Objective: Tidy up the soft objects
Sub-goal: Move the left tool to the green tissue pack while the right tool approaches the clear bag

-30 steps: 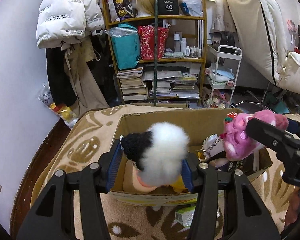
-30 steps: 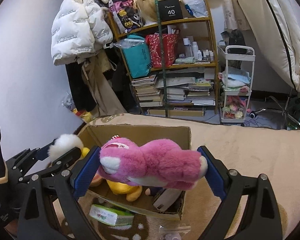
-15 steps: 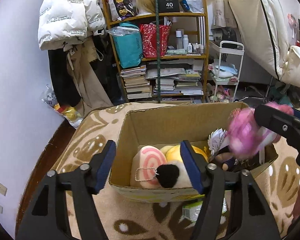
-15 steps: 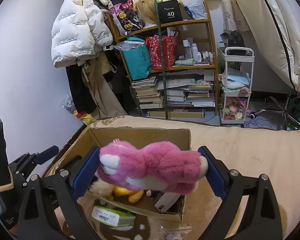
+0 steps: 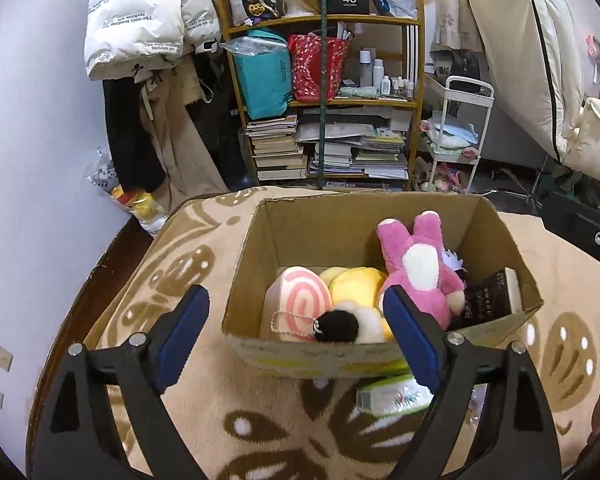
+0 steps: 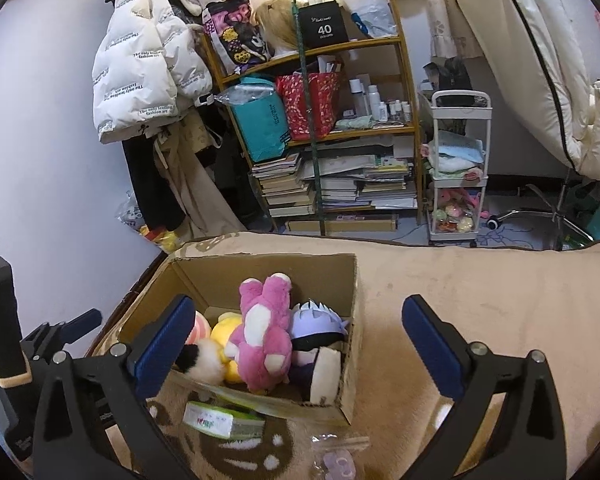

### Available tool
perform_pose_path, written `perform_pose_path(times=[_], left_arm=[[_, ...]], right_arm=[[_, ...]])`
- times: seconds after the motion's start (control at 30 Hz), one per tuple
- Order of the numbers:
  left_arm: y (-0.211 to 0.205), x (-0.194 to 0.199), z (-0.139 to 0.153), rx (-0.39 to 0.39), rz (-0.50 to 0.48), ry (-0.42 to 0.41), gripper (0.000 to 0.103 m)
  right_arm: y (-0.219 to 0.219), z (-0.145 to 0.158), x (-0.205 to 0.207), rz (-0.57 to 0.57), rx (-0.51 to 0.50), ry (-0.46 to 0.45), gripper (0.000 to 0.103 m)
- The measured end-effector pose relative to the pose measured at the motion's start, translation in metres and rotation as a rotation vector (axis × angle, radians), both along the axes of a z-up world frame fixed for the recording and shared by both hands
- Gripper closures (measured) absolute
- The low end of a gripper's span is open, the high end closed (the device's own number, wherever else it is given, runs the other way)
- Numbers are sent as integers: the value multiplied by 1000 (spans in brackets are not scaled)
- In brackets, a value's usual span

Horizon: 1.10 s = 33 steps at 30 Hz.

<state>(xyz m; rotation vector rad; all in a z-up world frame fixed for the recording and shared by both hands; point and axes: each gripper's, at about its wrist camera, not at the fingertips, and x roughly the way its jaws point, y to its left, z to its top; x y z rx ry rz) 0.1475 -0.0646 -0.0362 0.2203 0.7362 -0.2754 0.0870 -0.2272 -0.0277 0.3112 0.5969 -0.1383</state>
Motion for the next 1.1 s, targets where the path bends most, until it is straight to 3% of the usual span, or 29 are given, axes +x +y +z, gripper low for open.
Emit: perform_pose_path(times=[0.3,1.1], left_arm=[[1,-30,11,25,-28,-3,11],[-1,-66,-4,92,-75,53,11]], right_arm=[[3,5,-25,-11,-9,33,0],[9,-18,-61,-17,17,156,0]])
